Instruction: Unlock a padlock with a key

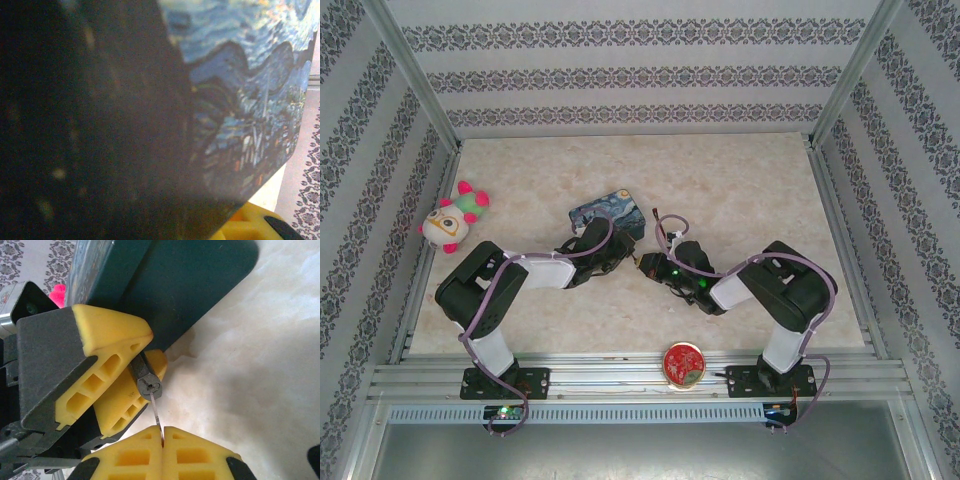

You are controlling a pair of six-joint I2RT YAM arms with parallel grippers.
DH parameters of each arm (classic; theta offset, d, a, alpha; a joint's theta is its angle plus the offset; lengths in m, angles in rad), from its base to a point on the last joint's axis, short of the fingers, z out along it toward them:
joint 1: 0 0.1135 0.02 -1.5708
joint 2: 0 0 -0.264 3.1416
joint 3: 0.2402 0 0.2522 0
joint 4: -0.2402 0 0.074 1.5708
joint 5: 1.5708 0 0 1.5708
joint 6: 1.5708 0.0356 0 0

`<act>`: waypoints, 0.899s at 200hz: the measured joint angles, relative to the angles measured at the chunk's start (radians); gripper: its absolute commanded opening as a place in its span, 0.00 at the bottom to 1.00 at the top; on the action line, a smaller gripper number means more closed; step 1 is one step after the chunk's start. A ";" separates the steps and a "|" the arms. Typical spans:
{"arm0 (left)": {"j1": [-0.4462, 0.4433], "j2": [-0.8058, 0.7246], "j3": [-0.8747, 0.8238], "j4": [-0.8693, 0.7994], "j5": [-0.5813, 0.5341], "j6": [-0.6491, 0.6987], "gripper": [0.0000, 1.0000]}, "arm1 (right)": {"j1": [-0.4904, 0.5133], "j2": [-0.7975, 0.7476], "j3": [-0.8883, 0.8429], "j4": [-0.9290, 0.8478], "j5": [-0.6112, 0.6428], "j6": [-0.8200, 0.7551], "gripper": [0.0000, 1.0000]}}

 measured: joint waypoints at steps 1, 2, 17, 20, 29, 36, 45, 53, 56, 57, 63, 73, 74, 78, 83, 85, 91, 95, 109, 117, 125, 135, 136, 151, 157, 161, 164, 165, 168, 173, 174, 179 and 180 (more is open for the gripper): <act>0.000 0.000 0.000 0.000 0.000 0.000 0.03 | 0.000 0.000 0.000 0.001 0.000 -0.001 0.00; 0.000 0.000 0.000 0.000 0.000 0.000 0.03 | 0.000 0.000 0.000 0.002 0.000 -0.002 0.00; 0.002 0.003 0.001 0.001 0.000 0.000 0.03 | -0.002 0.010 0.000 0.014 -0.008 -0.017 0.00; 0.003 0.003 0.002 0.001 0.000 0.000 0.03 | -0.002 0.012 0.000 0.017 -0.008 -0.020 0.00; 0.003 0.006 0.004 0.002 0.001 0.001 0.03 | -0.002 0.021 0.002 0.024 -0.010 -0.025 0.00; 0.004 0.008 0.005 0.004 0.000 0.001 0.03 | -0.002 0.029 0.005 0.030 -0.012 -0.027 0.00; 0.005 0.010 0.006 0.008 0.000 0.001 0.03 | -0.002 0.042 0.008 0.039 -0.018 -0.029 0.00; 0.005 0.011 0.006 0.012 -0.001 0.002 0.03 | -0.002 0.056 0.014 0.047 -0.026 -0.033 0.00; 0.005 0.012 0.006 0.013 -0.003 0.001 0.03 | -0.002 0.060 0.016 0.050 -0.028 -0.034 0.00; 0.005 0.012 0.006 0.013 -0.003 0.002 0.03 | -0.002 0.063 0.017 0.051 -0.029 -0.035 0.00; 0.005 0.013 0.006 0.016 -0.003 0.002 0.03 | -0.002 0.075 0.021 0.061 -0.035 -0.037 0.00; 0.005 0.014 0.006 0.019 -0.003 0.002 0.03 | -0.001 0.093 0.028 0.074 -0.048 -0.043 0.00; 0.005 0.014 0.006 0.019 -0.003 0.002 0.03 | -0.001 0.095 0.029 0.075 -0.049 -0.043 0.00; 0.005 0.014 0.006 0.021 -0.003 0.002 0.03 | -0.001 0.100 0.031 0.080 -0.051 -0.047 0.00; 0.005 0.015 0.006 0.023 -0.003 0.002 0.03 | -0.001 0.105 0.033 0.084 -0.055 -0.050 0.00; 0.005 0.015 0.006 0.023 -0.003 0.002 0.03 | -0.001 0.107 0.034 0.085 -0.057 -0.051 0.00; 0.005 0.015 0.006 0.024 -0.002 0.002 0.03 | -0.001 0.110 0.036 0.088 -0.060 -0.054 0.00; 0.005 0.015 0.006 0.025 0.000 0.001 0.03 | -0.001 0.110 0.037 0.089 -0.060 -0.055 0.00; 0.005 0.015 0.006 0.032 0.010 0.001 0.03 | -0.001 0.110 0.039 0.095 -0.060 -0.061 0.00; 0.003 0.014 0.005 0.040 0.020 0.000 0.03 | -0.001 0.110 0.039 0.098 -0.056 -0.061 0.00; 0.002 0.012 0.001 0.048 0.028 -0.001 0.03 | -0.003 0.110 0.039 0.098 -0.055 -0.061 0.00; 0.002 0.009 -0.007 0.060 0.031 -0.003 0.03 | -0.006 0.110 0.038 0.099 -0.058 -0.061 0.00; 0.002 0.009 -0.007 0.061 0.031 -0.004 0.03 | -0.006 0.110 0.038 0.099 -0.059 -0.061 0.00; 0.002 0.001 -0.021 0.077 0.035 -0.008 0.03 | -0.008 0.103 0.032 0.098 -0.066 -0.061 0.00; 0.001 -0.003 -0.027 0.084 0.038 -0.011 0.03 | -0.008 0.095 0.026 0.098 -0.069 -0.061 0.00; 0.000 -0.005 -0.031 0.088 0.041 -0.014 0.03 | -0.009 0.087 0.021 0.094 -0.071 -0.061 0.00; 0.000 -0.006 -0.033 0.090 0.043 -0.015 0.03 | -0.009 0.080 0.018 0.091 -0.073 -0.061 0.00; 0.000 -0.007 -0.034 0.091 0.043 -0.015 0.03 | -0.009 0.077 0.015 0.089 -0.074 -0.061 0.00; -0.001 -0.008 -0.036 0.094 0.047 -0.016 0.03 | -0.011 0.069 0.011 0.084 -0.077 -0.060 0.00; -0.002 -0.011 -0.040 0.099 0.050 -0.018 0.03 | -0.014 0.058 0.005 0.076 -0.082 -0.058 0.00; -0.002 -0.011 -0.040 0.100 0.050 -0.019 0.03 | -0.015 0.054 0.004 0.073 -0.084 -0.058 0.00; -0.002 -0.012 -0.043 0.103 0.051 -0.019 0.03 | -0.019 0.039 -0.003 0.061 -0.091 -0.057 0.00; -0.002 -0.012 -0.043 0.104 0.052 -0.019 0.03 | -0.021 0.035 -0.004 0.057 -0.092 -0.056 0.00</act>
